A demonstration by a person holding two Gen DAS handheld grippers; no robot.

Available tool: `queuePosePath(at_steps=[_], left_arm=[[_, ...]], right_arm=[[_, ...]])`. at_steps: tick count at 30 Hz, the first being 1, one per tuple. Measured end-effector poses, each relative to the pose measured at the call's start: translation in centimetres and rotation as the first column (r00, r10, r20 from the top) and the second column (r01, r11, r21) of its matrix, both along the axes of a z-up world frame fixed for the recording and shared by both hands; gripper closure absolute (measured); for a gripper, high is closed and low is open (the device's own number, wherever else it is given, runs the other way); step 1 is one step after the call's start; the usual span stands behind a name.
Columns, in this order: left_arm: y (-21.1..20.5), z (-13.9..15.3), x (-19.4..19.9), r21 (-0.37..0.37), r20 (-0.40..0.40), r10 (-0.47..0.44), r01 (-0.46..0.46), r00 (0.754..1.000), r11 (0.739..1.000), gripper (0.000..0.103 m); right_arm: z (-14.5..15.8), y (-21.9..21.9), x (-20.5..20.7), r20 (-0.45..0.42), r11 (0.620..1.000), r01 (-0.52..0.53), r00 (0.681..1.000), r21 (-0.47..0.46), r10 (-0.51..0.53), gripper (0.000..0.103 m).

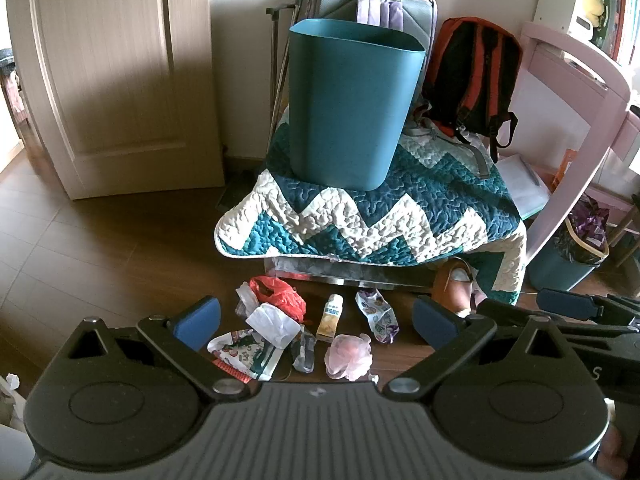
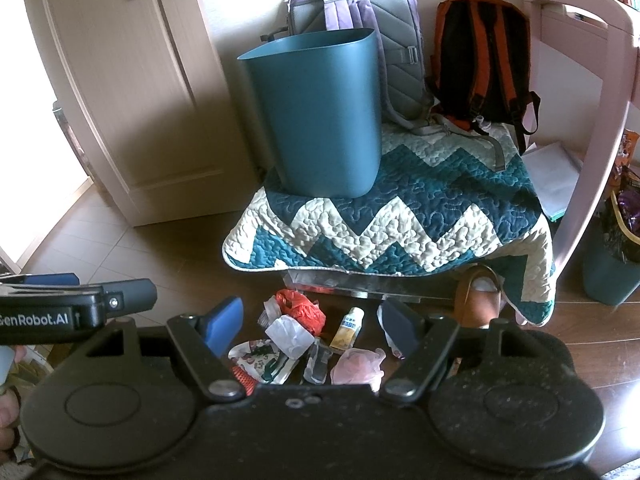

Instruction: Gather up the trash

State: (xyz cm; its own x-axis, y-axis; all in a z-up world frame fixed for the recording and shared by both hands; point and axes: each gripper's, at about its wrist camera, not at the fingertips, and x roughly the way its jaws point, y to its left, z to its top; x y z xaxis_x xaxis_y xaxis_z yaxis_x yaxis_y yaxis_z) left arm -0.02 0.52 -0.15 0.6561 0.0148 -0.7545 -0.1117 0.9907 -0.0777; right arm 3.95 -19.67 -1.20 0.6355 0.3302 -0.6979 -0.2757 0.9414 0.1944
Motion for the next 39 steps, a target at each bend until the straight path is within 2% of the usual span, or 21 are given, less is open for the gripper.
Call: queuePosePath(at_steps=[10, 39], left_arm=[[1.2, 0.3, 0.5, -0.004, 0.004, 0.011, -0.011, 1.000, 1.000, 0.000], [0.5, 0.4, 1.1, -0.001, -0.005, 0.016, -0.016, 1.000, 1.000, 0.000]], right_arm=[[0.0, 0.0, 0.0, -0.001, 1.000, -0.001, 1.000, 0.001, 0.001, 0.026], [-0.1, 0.0, 0.5, -0.005, 1.000, -0.004, 1.000, -0.003, 0.004, 0.026]])
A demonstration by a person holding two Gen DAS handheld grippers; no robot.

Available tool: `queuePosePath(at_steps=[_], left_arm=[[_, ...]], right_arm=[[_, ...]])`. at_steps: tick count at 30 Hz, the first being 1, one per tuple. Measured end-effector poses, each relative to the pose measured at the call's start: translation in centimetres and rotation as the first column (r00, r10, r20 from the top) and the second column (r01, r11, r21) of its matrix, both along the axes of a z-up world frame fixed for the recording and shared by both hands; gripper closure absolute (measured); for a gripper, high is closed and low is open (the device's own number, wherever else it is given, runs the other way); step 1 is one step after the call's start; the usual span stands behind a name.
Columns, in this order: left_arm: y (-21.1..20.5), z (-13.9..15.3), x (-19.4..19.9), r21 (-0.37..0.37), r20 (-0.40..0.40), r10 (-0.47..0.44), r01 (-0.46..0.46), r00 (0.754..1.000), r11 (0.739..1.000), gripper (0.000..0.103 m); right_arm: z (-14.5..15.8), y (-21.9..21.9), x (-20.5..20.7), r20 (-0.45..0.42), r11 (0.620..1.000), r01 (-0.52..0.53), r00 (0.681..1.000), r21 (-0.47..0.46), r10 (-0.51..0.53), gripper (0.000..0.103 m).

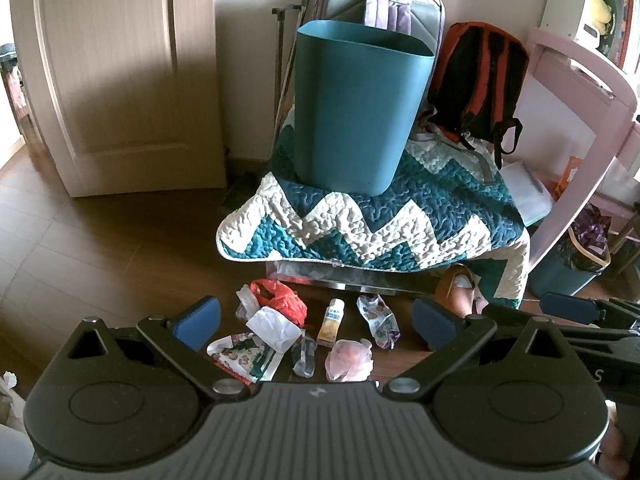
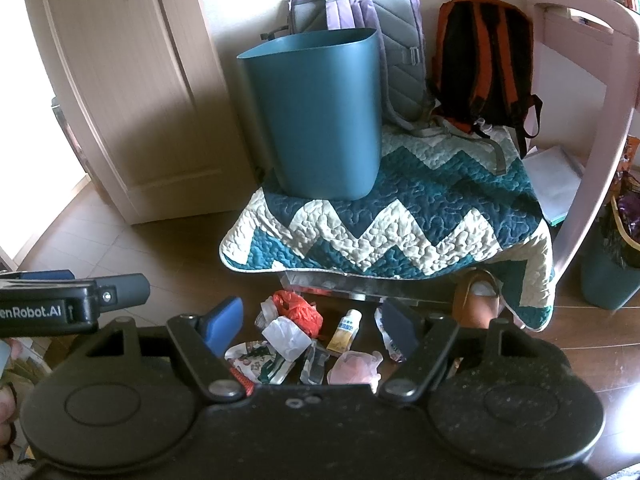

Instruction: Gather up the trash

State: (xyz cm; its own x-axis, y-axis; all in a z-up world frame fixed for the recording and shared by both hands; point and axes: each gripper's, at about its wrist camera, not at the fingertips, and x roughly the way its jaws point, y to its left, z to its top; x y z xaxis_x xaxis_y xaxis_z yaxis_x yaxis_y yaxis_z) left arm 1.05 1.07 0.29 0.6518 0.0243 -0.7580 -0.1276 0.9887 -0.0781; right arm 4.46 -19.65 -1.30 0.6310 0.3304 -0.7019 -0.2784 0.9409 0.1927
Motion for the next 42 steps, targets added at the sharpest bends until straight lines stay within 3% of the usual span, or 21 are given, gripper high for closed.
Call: queuePosePath(at_steps=[11, 21, 36, 42], left_arm=[[1.0, -2.4, 2.7, -0.017, -0.029, -0.017, 0.017, 0.999, 1.000, 0.000], [4.7, -7.3, 8.5, -0.015, -0.054, 0.035, -0.036, 0.998, 0.999, 0.000], [10.4, -18.4, 19.6, -0.045, -0.175, 0.112, -0.122, 0.978, 0.992, 0.000], [10.0, -25.3, 24.0, -0.020, -0.278, 0.092, -0.101, 0.956, 0.995, 0.000]], right_arm=[[-1.3, 0.9, 2.7, -0.023, 1.000, -0.007, 1.000, -0.007, 0.007, 0.026], [-4.8, 2.5, 9.2, 0.016, 0.998, -0.060, 0.998, -0.026, 0.061, 0.026], [-18.9, 3.3, 20.0, -0.159, 0.995, -0.036, 0.987, -0.094, 0.021, 0.027], [-26.2, 3.7, 24.0, -0.312, 0.996, -0.024, 0.950, -0.088, -0.004, 0.027]])
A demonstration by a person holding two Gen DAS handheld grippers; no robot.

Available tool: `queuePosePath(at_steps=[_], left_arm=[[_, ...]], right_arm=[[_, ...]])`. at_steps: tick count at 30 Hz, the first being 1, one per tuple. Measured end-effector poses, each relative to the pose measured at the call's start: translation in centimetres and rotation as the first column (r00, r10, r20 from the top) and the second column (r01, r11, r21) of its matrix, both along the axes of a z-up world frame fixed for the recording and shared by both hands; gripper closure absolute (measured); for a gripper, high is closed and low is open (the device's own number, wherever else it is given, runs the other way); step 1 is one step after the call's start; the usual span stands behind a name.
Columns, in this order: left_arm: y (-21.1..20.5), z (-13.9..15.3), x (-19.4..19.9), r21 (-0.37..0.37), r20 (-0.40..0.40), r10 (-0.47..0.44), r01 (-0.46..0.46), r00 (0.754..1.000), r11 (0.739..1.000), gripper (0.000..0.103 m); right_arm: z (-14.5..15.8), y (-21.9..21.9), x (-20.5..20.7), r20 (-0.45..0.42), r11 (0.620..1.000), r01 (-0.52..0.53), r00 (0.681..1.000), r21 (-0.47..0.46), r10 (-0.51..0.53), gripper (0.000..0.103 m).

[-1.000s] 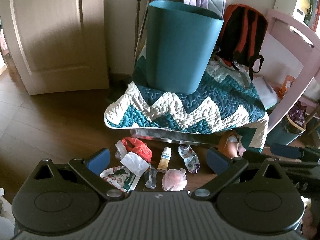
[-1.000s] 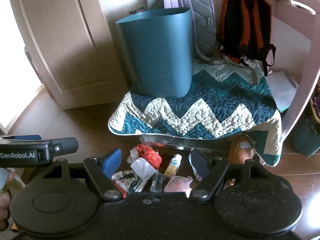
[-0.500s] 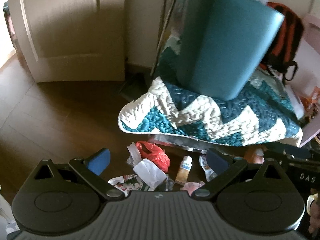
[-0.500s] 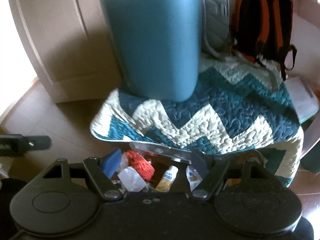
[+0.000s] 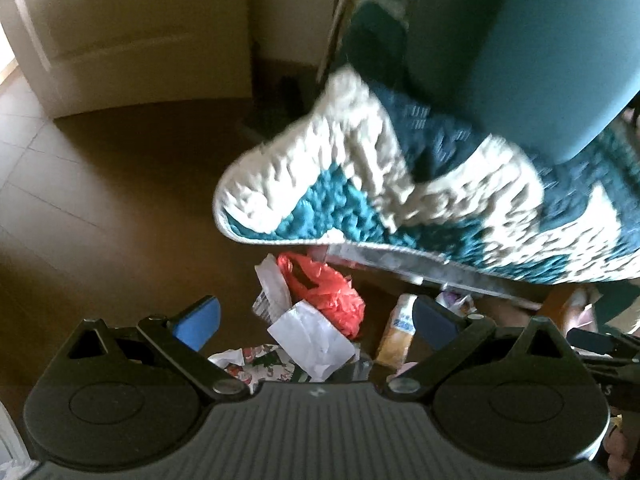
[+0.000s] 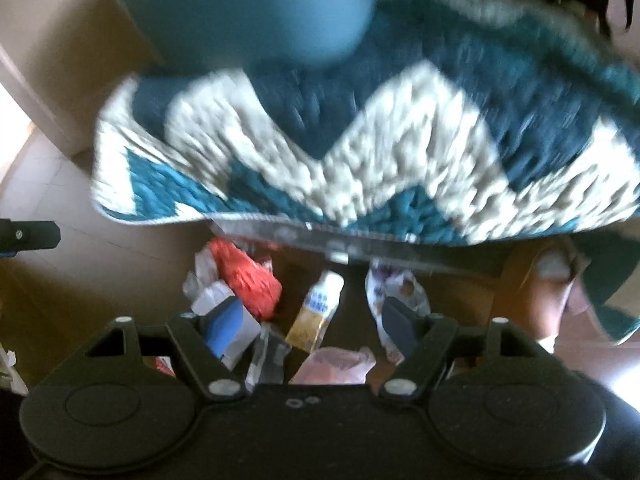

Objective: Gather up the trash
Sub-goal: 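Lower left tool onto white tissue while right tool lowers onto pink mesh bag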

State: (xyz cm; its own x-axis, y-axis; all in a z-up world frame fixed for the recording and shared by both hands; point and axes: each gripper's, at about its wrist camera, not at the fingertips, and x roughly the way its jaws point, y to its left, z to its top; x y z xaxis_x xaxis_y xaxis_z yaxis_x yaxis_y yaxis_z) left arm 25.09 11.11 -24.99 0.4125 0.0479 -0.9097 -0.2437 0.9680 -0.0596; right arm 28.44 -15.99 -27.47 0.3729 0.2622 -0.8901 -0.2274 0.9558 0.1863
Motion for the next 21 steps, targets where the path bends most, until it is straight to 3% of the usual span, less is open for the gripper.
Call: queuePosePath(at_steps=[6, 11, 15, 21], left_arm=[[-1.4, -8.8, 3.0, 0.008, -0.179, -0.022, 0.024, 0.984, 1.000, 0.001], [-0.5, -14.8, 3.8, -0.053, -0.325, 0.043, -0.063, 0.945, 0.997, 0.001], [0.5, -18.7, 4.9, -0.058, -0.375, 0.099, -0.130, 0.922, 0.990, 0.001], [-0.3, -24.1, 6.5, -0.064, -0.439, 0.081, -0.121, 0.895, 0.991, 0.001]], right_arm=[[-7.8, 1.9, 2.5, -0.097, 0.998, 0.006, 0.995, -0.070, -0.013, 0.027], [-14.1, 2.0, 3.2, -0.209, 0.994, 0.021, 0.977, -0.103, -0.043, 0.027], [-17.9, 2.4, 3.4, -0.263, 0.994, 0.012, 0.964, -0.108, -0.040, 0.027], [-21.9, 3.3, 3.2, -0.347, 0.993, -0.058, 0.938, -0.100, 0.019, 0.029]])
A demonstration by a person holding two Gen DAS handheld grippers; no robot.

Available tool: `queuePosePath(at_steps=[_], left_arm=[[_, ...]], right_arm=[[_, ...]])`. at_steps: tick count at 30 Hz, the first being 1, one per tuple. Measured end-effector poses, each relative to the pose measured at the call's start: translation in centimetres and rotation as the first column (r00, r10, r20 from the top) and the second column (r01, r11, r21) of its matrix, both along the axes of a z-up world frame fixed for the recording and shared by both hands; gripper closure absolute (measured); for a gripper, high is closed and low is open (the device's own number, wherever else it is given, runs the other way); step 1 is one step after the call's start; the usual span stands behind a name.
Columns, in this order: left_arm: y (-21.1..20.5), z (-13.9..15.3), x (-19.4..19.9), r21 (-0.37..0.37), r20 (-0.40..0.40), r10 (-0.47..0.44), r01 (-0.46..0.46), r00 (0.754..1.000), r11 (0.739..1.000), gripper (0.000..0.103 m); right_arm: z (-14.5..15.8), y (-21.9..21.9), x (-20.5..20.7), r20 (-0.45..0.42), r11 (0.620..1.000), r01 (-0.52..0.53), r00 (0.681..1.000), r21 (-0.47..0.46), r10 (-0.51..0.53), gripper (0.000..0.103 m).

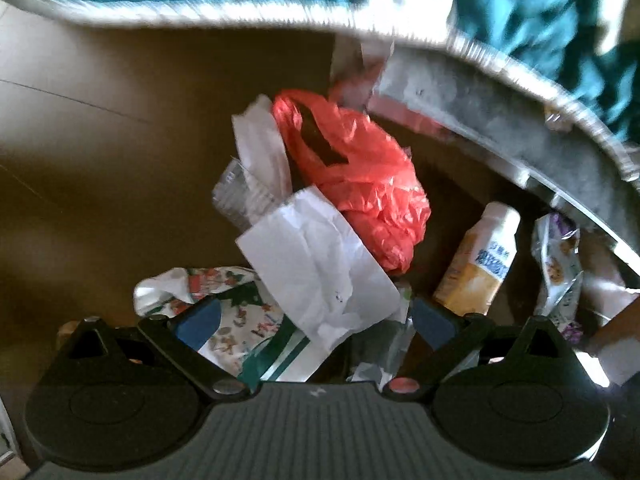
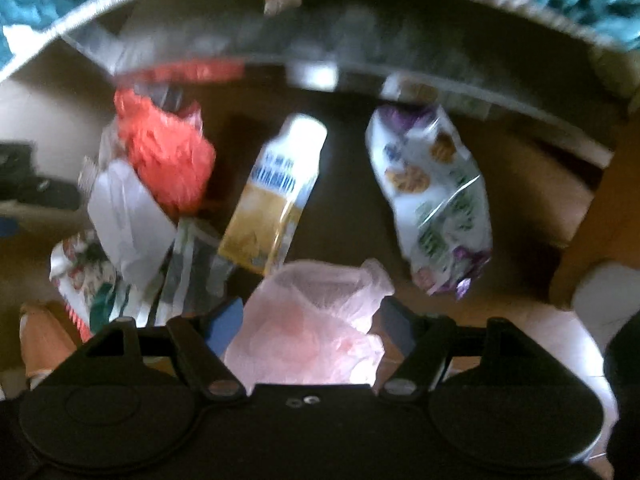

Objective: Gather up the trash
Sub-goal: 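Lower left tool onto white tissue while right tool lowers onto pink mesh bag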

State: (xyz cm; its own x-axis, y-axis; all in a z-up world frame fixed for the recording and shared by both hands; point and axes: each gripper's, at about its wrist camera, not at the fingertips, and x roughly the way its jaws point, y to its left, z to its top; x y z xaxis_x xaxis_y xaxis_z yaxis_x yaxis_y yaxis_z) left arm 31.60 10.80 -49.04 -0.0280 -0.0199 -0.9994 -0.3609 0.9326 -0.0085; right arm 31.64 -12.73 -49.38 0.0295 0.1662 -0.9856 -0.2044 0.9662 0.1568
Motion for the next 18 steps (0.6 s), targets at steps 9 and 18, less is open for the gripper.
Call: queuePosePath(at_steps=[9, 18], left_arm=[[-0.5, -5.8, 0.8, -0.029, -0.074, -0.015, 0.013, 0.997, 0.999, 0.007], [-0.1, -8.4, 0.5, -0.083, -0.116, 0.006, -0.015, 0.993, 0.996, 0.041]], right_arm=[[-3.8, 0.4, -0.2, -0.098, 1.000, -0.010, 0.995, -0.010, 0.009, 0.029], [-4.9, 0.4, 0.1, -0.090, 0.999, -0.020, 0.996, -0.027, 0.017, 0.031]])
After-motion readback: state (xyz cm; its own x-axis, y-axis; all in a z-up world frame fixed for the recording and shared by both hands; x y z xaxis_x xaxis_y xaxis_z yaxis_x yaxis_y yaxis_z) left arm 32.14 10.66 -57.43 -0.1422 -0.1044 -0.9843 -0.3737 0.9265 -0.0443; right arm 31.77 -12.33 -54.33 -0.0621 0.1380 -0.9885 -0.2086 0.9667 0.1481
